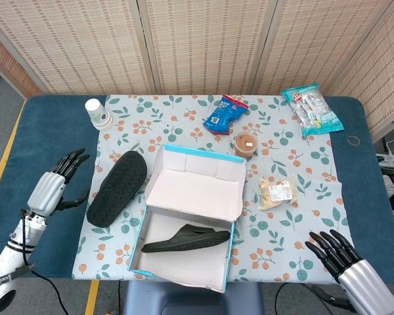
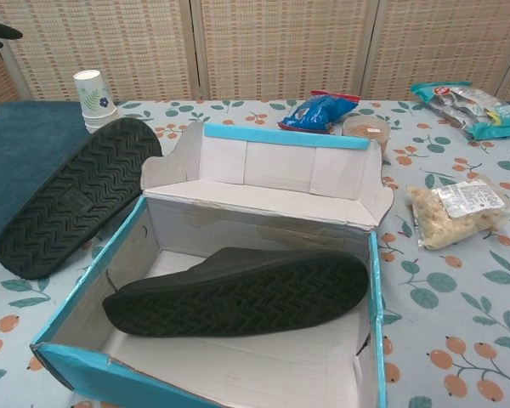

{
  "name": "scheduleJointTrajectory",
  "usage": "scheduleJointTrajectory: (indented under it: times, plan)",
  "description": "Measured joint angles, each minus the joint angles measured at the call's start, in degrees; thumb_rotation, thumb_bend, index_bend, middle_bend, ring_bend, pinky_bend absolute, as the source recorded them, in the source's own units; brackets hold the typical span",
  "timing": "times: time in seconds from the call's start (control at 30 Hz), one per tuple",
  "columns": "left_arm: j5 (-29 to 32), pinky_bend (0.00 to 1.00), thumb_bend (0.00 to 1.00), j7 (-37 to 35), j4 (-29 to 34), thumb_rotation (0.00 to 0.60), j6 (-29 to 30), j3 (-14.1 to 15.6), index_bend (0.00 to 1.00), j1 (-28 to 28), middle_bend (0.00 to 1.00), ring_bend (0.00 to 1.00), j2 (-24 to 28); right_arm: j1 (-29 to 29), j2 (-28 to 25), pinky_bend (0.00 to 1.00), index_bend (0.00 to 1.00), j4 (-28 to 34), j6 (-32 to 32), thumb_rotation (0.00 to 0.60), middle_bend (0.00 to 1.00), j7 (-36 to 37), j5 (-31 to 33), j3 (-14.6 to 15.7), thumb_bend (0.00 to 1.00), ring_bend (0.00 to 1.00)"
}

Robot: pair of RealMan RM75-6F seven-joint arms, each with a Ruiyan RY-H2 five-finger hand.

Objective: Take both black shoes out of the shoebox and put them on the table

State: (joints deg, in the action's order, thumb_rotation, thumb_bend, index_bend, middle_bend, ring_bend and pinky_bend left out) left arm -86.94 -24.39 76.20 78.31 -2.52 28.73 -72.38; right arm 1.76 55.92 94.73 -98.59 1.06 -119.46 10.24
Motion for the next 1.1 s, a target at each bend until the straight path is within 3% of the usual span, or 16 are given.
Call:
scheduleJointTrajectory:
  times: [0.13, 0.27, 0.37, 0.5, 0.67, 1.1]
  plan:
    - [-2.28, 0.15, 0.40, -3.04, 5.13, 0.600, -0.14, 1.04, 0.08, -0.38, 0.00, 0.00, 2.28, -0.11, 0.29, 0.00, 0.00, 0.01, 0.43, 0.514, 0.00, -0.01, 0.38, -0.15, 0.17, 0.00]
    - [-10.23, 0.20, 0.40, -4.71, 14.42, 0.600, -0.91, 4.89, 0.08, -0.27, 0.00, 0.02, 5.89, -0.56, 0.60, 0.00, 0.00, 0.45, 1.08, 0.514, 0.00, -0.18, -0.05, -0.15, 0.17, 0.00]
    - [-16.18, 0.24, 0.40, -3.93, 22.83, 0.600, -3.75, 8.54, 0.10, 0.30, 0.03, 0.07, 8.26, -0.69, 0.67, 0.00, 0.00, 0.44, 1.19, 0.515, 0.00, 0.04, -0.22, -0.02, 0.17, 0.00]
    - [-18.20, 0.23, 0.40, 0.41, 27.68, 0.600, -8.52, 10.75, 0.10, 1.05, 0.02, 0.04, 7.92, -0.85, 0.95, 0.00, 0.00, 0.05, 1.36, 0.515, 0.00, 1.15, -0.04, 0.13, 0.17, 0.00]
    - [-16.86, 0.17, 0.39, 7.36, 28.00, 0.600, -11.79, 9.68, 0.09, 1.74, 0.00, 0.00, 2.52, -1.11, 1.48, 0.00, 0.00, -1.20, 1.47, 0.515, 0.00, 2.70, 0.05, 0.48, 0.17, 0.00]
    - [-4.93, 0.23, 0.36, 27.42, 25.57, 0.600, -20.60, 4.44, 0.11, 3.85, 0.01, 0.00, -9.50, -1.21, 0.93, 0.00, 0.00, -2.33, 0.03, 0.515, 0.00, 5.85, 1.31, 0.48, 0.17, 0.00]
